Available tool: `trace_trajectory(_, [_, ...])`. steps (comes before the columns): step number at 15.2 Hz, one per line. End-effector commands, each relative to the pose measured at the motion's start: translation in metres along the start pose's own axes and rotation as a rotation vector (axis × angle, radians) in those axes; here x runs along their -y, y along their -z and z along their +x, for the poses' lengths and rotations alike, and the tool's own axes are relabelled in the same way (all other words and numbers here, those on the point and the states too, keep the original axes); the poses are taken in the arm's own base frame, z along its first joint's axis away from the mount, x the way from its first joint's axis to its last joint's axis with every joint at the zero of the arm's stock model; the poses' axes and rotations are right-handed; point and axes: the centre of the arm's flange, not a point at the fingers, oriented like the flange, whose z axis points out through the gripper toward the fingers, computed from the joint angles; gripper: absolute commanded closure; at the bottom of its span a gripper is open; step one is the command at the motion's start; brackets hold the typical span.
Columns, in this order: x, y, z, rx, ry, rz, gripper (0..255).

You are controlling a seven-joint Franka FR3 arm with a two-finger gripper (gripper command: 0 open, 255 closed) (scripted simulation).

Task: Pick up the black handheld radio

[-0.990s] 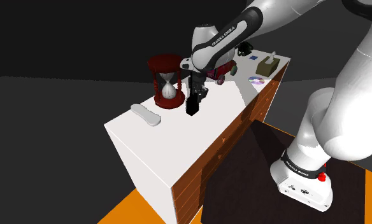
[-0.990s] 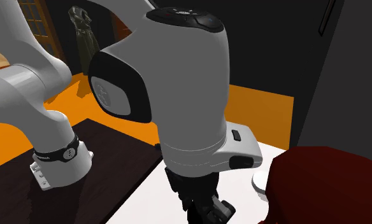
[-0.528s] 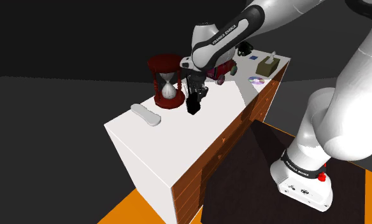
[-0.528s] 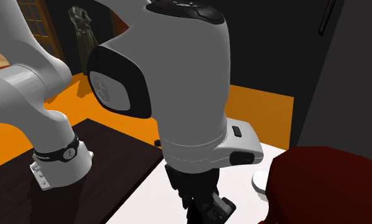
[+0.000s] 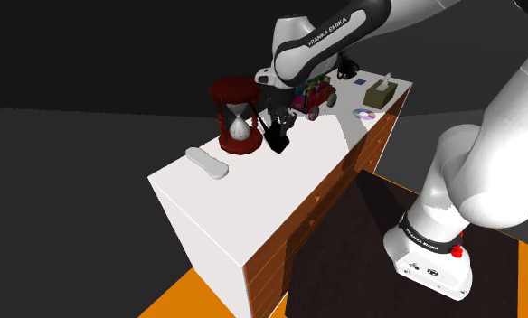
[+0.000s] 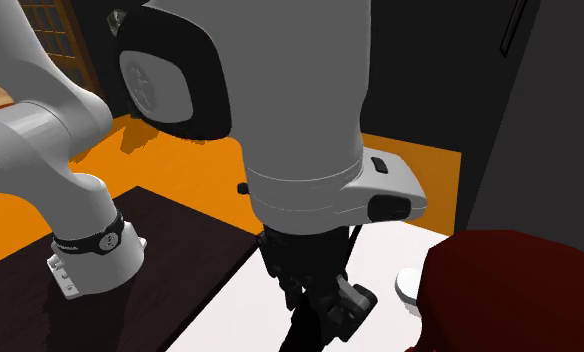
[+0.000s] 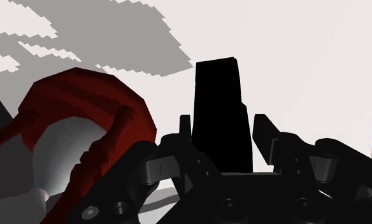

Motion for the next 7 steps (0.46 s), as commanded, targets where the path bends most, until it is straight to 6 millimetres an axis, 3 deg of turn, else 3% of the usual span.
trace_trajectory(1, [-0.001, 0.012, 0.0, 0.0, 0.0, 0.0, 255])
trace_trajectory(5, [-0.002, 0.033, 0.002, 0.0, 0.0, 0.0, 255])
trace_trajectory(7, [-0.002, 0.034, 0.002, 0.0, 0.0, 0.0, 255])
